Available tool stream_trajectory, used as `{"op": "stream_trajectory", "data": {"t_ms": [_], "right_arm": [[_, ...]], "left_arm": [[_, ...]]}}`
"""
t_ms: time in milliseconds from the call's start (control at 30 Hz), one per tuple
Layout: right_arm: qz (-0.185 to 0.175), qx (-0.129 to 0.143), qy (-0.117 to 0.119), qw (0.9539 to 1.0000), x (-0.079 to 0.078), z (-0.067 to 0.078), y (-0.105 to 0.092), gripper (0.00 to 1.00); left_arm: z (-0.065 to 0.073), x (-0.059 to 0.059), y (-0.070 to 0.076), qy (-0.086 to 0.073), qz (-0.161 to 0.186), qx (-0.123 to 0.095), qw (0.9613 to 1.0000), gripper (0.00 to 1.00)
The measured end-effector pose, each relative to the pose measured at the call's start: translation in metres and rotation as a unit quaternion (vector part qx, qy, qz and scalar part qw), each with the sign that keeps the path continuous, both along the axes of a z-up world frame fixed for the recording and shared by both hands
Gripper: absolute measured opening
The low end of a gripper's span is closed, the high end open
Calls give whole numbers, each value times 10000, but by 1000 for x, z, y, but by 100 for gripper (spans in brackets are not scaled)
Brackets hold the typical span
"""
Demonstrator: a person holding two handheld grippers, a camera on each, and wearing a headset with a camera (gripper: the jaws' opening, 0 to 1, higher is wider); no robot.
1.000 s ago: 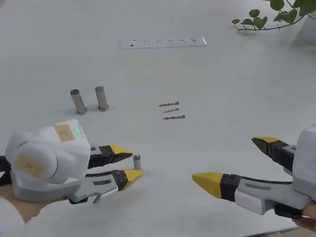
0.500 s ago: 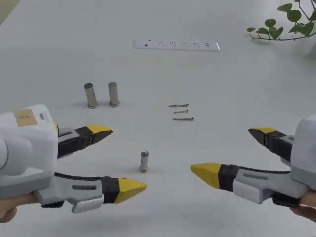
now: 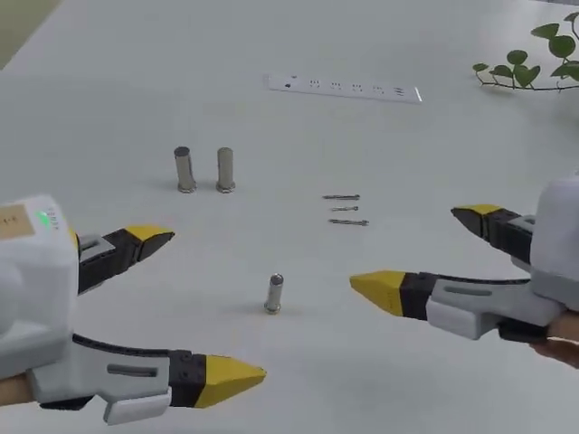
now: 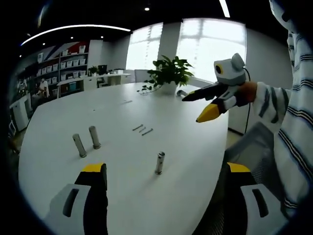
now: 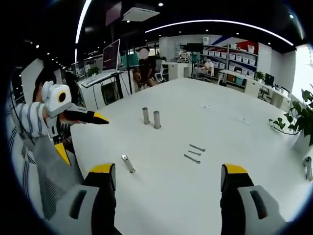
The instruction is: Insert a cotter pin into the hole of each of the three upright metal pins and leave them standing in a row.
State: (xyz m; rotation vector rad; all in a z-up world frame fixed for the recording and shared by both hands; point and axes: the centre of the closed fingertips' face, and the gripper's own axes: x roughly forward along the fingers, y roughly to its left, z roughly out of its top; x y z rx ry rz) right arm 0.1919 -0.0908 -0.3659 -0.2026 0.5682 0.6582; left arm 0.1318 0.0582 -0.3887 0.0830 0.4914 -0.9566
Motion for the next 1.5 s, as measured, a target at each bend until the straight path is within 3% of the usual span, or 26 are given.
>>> {"op": "stream_trajectory", "data": {"t_ms": [100, 200, 267, 433, 500, 600, 633, 700, 833, 933, 967, 1200, 1500], "right_arm": [[155, -102, -44, 9998, 8, 6, 1, 85], [574, -515, -252, 9967, 21, 17, 2, 85], [786, -726, -258, 9939, 25, 19, 2, 83], [1369, -980, -470, 9846, 40, 38, 12, 75], [1652, -1234, -540, 9770, 47, 43, 14, 74], [1968, -1539, -543, 9668, 57, 39, 12, 72], [2103, -1737, -545, 9605, 62, 36, 10, 72], [2209, -1893, -550, 9552, 71, 32, 11, 71], [2486, -2025, -336, 9466, 80, 19, 10, 58], [2745, -2236, -222, 9350, 86, 8, 10, 50], [2756, -2251, -195, 9343, 88, 6, 10, 48], [3063, -2543, 84, 9173, 101, -16, 8, 36], [3322, -2804, 494, 8992, 116, -47, 2, 28]], "left_arm": [[-1, -2, 0, -1, 108, -64, 9999, 99], [-5, -4, 0, 16, 186, -90, 9998, 99], [-8, -6, 1, 39, 212, -70, 9997, 99], [-9, -5, 4, 41, 333, -86, 9994, 99], [-7, -4, 7, 28, 399, -114, 9991, 99], [-6, -5, 10, 10, 430, -77, 9990, 99], [-6, -5, 11, 12, 440, -71, 9990, 99], [-7, -5, 13, 18, 480, -63, 9988, 99], [-6, -7, 16, 16, 544, -69, 9985, 99], [-5, -7, 18, 10, 598, -65, 9982, 99], [-5, -7, 19, 12, 628, -62, 9980, 99], [-4, -7, 23, -18, 705, -16, 9975, 99], [-4, -4, 26, -18, 853, -30, 9964, 99]]}}
